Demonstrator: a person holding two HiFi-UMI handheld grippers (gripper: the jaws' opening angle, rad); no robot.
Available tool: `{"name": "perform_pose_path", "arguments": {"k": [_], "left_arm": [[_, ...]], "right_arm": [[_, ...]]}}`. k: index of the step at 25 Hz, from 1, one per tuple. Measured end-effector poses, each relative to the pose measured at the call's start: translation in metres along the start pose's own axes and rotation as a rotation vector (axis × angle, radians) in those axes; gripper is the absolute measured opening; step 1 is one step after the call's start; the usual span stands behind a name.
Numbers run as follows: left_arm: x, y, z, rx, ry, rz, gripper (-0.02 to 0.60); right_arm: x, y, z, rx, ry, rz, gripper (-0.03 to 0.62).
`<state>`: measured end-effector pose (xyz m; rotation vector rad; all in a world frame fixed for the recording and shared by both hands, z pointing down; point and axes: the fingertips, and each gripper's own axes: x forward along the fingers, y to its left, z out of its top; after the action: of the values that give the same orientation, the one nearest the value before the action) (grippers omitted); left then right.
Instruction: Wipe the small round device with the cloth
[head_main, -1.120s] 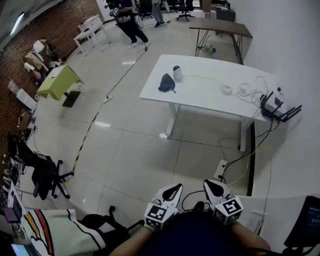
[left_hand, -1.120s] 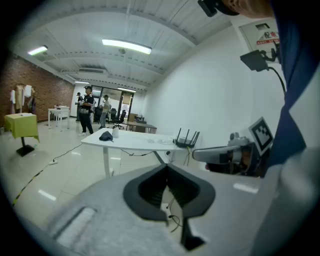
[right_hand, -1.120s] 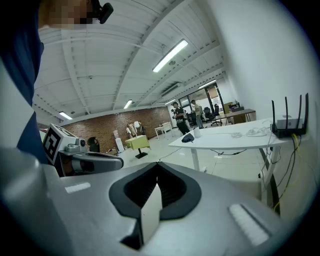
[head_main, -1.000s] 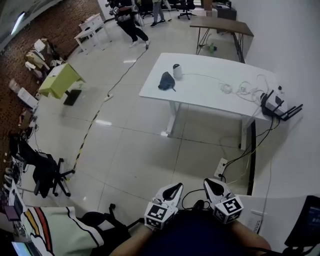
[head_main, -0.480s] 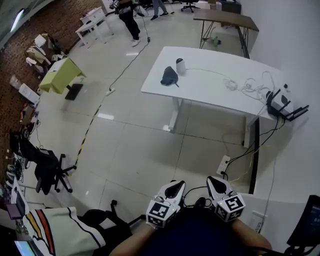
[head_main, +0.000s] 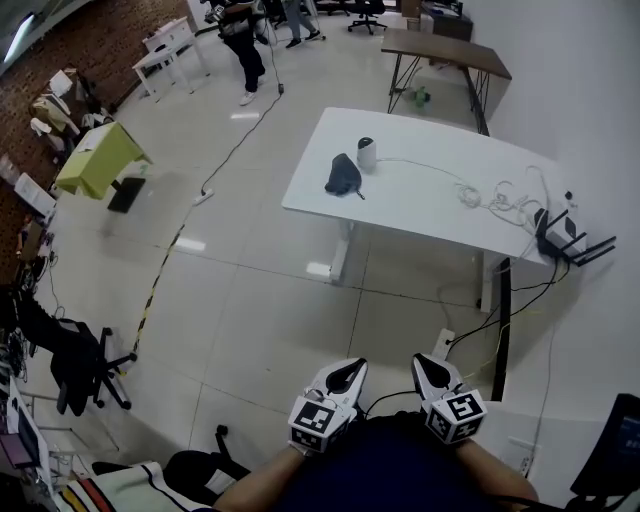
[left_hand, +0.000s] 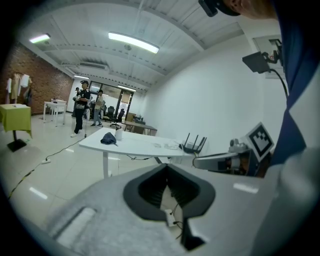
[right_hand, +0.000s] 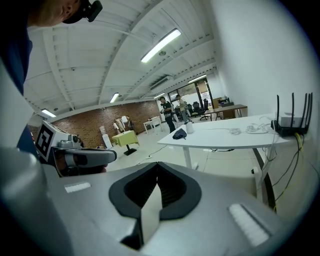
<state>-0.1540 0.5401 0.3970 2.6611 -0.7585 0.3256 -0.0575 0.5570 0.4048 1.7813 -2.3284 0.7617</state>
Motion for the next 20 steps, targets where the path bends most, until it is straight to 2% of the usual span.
{"name": "perform_pose_path", "arguments": {"k": [6,14,17,20], "left_arm": [[0.000,0.049,-0.010,-0.007,0.010,0.019,0.003],[0.016,0.067,0.014,-0.044,0.004,0.021,0.003],[0.027,0.074,0.016,-0.049,0.019,0.047,0.003],[0.039,0.091,0.012,-0.041,0.036,0.108,0.002]], "right_arm": [[0.037,0.011,0.007,-0.022,0.034,-0.018,0.011],[0.069,0.007,0.015,-0.041,0.070,0.017,0.011],[0.083,-0.008,0.009,-0.038,0.084,0.045,0.011],[0.099,-0.017,0.021,-0.042,0.091,0.084,0.011]]}}
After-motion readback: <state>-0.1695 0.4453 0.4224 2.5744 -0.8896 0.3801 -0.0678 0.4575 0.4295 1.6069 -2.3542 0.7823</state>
